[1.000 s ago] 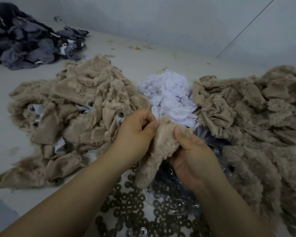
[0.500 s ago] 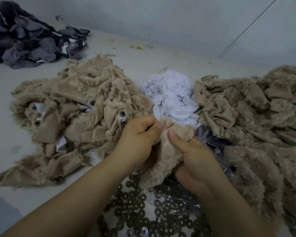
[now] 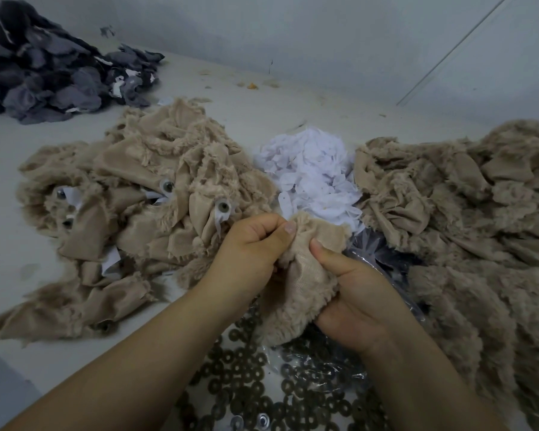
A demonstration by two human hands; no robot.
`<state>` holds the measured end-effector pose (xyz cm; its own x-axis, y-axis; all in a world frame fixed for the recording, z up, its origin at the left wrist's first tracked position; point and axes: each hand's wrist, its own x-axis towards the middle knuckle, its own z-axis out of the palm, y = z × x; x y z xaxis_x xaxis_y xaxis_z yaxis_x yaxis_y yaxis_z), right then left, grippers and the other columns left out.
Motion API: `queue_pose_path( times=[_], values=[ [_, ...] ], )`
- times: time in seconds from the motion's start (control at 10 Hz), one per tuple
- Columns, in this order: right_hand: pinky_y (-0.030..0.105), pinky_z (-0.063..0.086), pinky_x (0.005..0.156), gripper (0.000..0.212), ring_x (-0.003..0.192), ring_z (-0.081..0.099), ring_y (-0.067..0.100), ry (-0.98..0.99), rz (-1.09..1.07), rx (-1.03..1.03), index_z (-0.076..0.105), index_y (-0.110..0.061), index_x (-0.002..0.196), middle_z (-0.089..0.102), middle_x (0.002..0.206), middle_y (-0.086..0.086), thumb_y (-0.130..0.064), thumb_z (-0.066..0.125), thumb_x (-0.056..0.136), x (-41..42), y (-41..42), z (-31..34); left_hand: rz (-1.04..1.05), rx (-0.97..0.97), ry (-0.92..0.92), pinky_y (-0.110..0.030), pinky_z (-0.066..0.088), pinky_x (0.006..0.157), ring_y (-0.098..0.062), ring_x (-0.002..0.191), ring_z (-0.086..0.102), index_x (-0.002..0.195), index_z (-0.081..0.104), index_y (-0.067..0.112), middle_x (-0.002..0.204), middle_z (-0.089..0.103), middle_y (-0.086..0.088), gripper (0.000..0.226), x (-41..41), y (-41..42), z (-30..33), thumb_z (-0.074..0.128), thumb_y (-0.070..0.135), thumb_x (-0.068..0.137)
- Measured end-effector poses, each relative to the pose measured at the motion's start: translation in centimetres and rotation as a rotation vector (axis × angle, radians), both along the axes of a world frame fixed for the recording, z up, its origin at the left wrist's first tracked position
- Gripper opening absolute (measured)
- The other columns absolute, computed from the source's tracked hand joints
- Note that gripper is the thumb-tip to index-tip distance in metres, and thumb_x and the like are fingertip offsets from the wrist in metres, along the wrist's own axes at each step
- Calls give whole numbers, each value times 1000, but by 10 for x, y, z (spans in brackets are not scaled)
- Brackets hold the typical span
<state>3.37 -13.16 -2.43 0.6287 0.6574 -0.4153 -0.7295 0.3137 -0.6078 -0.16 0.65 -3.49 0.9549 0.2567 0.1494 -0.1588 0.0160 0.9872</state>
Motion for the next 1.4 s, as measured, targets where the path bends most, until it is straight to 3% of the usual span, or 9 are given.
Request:
queue_pose_path(
  times=[0.2,0.3,0.4,0.5,0.6,0.7,0.8,0.9,1.4],
  values=[
    [46,51,99,37,112,67,34,-99,-38,-65,66,2,121,69,119,23,-19,55,93,2,-4,0,-34,-17,-12,-22,46,56,-13,58,50,62,67,23,61,57,-3,21,2,4,-2,68,28,82],
    [40,61,77,23,88,73,31,-546,-106,-462,74,-4,97,76,93,13,-16,54,98,13,-19,11,-8,-49,4,-21,44,53,-12,54,49,61,66,22,58,56,-2,23,5,8,-6,68,24,84],
    [41,59,68,29,73,70,29,-1154,-39,-1309,71,-1,79,73,76,14,-15,51,95,29,-45,21,-3,-52,18,-21,45,53,-13,55,49,64,66,16,62,55,-7,22,7,12,-11,68,27,83],
    [31,55,80,25,88,69,25,-1235,315,-1670,73,-7,91,74,93,11,-18,52,97,40,-50,20,-15,-74,26,-22,47,55,-15,57,51,67,65,9,65,56,-10,26,8,14,-16,69,32,79],
    [23,52,84,21,101,67,19,-1137,493,-1684,74,-12,107,73,109,4,-10,56,96,46,-49,18,-3,-85,37,-23,47,53,-15,56,51,68,63,5,64,56,-10,30,10,14,-18,68,32,78],
    [23,42,69,13,88,63,18,-1236,161,-1677,72,-17,101,72,98,2,-20,62,95,51,-54,15,6,-93,45,-23,48,54,-17,57,51,69,63,4,67,56,-13,31,10,15,-19,68,33,78],
    [23,34,70,12,94,61,25,-1259,80,-1776,67,-15,98,67,99,7,-10,56,95,48,-62,11,0,-95,53,-24,47,54,-17,57,51,68,66,10,66,57,-12,25,10,14,-18,68,33,78],
    [11,24,51,34,72,44,11,-1131,241,-1794,45,-30,66,47,72,-8,-13,56,93,63,-66,-7,-25,-88,53,-24,46,54,-16,56,49,66,67,14,64,56,-9,22,9,10,-17,67,33,77],
    [15,15,43,38,49,27,-3,-1232,328,-1830,39,-28,55,36,56,-14,-26,70,76,82,-70,-48,-44,-24,47,-24,44,55,-14,56,48,67,66,15,61,53,-7,23,12,2,-19,66,19,90]
  ],
)
